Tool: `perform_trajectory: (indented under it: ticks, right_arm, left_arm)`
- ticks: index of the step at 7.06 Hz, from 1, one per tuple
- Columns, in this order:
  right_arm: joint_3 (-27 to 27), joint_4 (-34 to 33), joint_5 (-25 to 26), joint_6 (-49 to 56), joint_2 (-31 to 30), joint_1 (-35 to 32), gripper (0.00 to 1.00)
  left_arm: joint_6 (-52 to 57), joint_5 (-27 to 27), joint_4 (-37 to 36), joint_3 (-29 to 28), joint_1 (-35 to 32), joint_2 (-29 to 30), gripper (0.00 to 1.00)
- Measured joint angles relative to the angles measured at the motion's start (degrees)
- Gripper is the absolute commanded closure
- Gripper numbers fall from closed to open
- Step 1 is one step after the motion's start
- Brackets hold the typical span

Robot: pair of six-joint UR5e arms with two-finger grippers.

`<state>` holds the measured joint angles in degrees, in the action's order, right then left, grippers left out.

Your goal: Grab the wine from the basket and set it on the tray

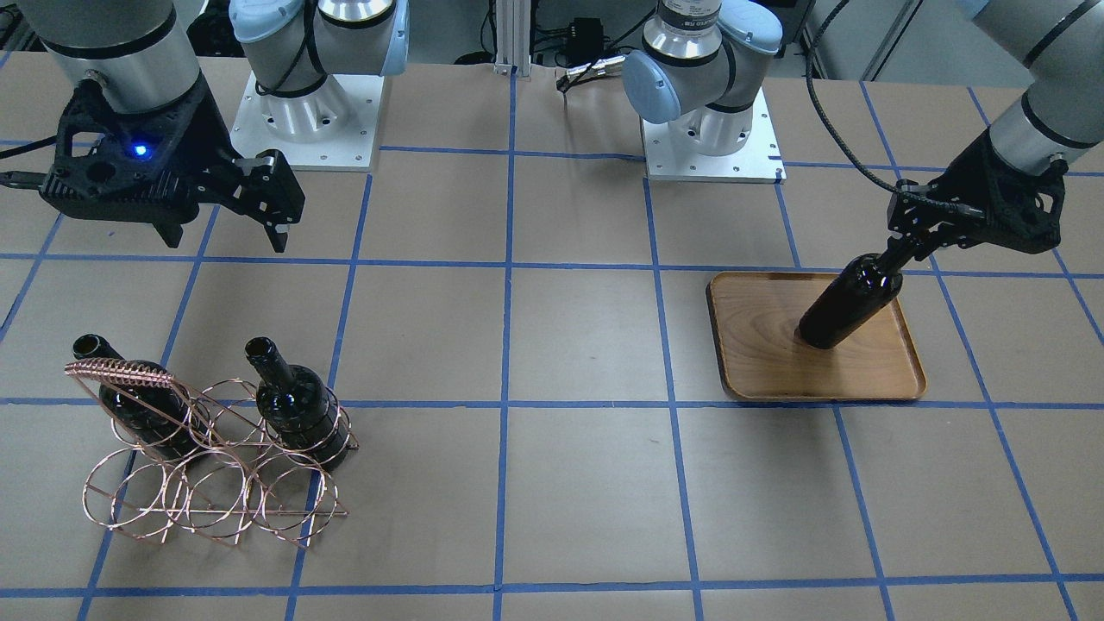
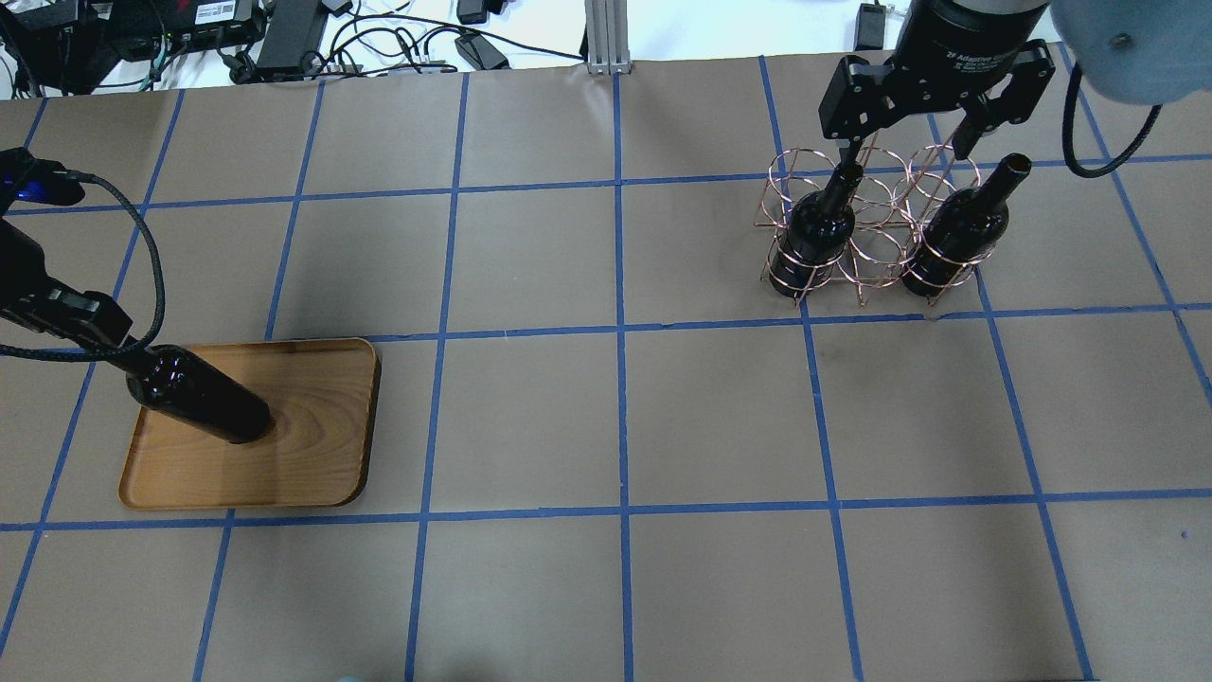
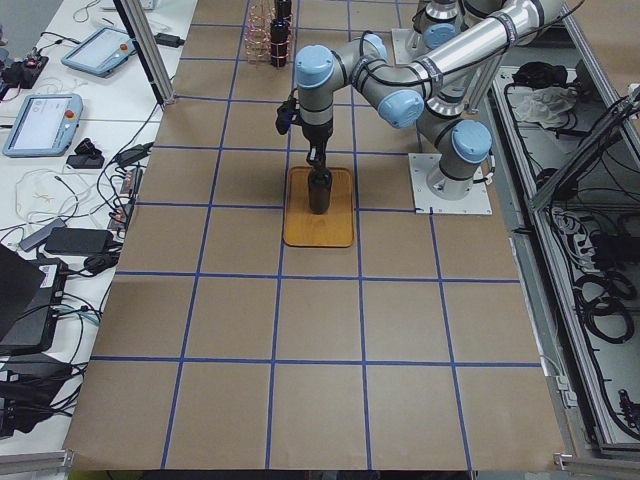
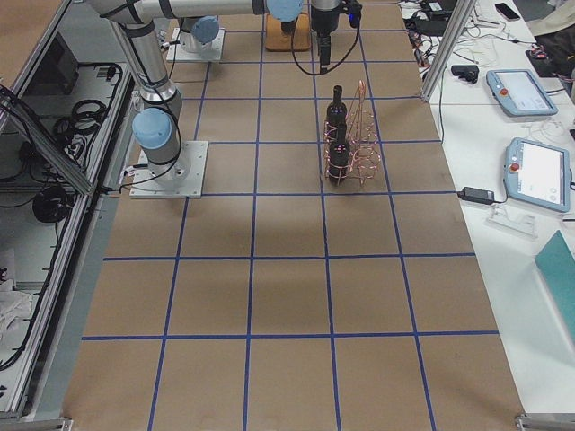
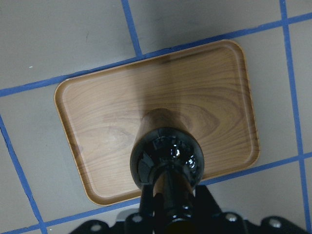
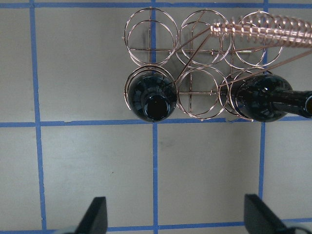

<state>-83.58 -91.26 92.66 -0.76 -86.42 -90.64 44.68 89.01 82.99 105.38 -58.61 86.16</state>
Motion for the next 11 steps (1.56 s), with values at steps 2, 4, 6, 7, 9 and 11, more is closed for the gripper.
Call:
perform_trajectory:
  ticks: [2,4,6,7,9,11]
  right_arm:
    - [0.00,-0.45,-0.26,0.04,-1.03,-0.09,0.00]
    - [0.00,-0.68,-0.07,-0.03,-1.86,-0.09,0.00]
    - [0.00,-0.79,-0.42,-0.25,-2.21,-0.10,0.00]
    - [0.00,-0.78,-0.52,-0.07,-2.54,-0.16,0.00]
    - [0.00,-0.26,-0.55,0.11,-4.72,-0.32,0.00]
    - [0.00,0.06,-1.61,0.14,-6.04,-0.39,0.00]
  left_arm:
    - [-0.74,0.04,0.13,-0.16,-0.02,0.08,0.00]
    - [-2.36,0.13,2.08,-2.94,-0.50,-0.17,0.00]
    - [-9.56,0.15,8.30,-11.42,-5.61,0.74,0.00]
    - [-16.82,0.24,10.45,-15.62,-9.85,2.06,0.00]
    - [-31.91,0.78,11.11,-20.53,-19.82,4.99,0.00]
    - [-40.25,2.83,10.52,-22.41,-28.08,6.05,0.00]
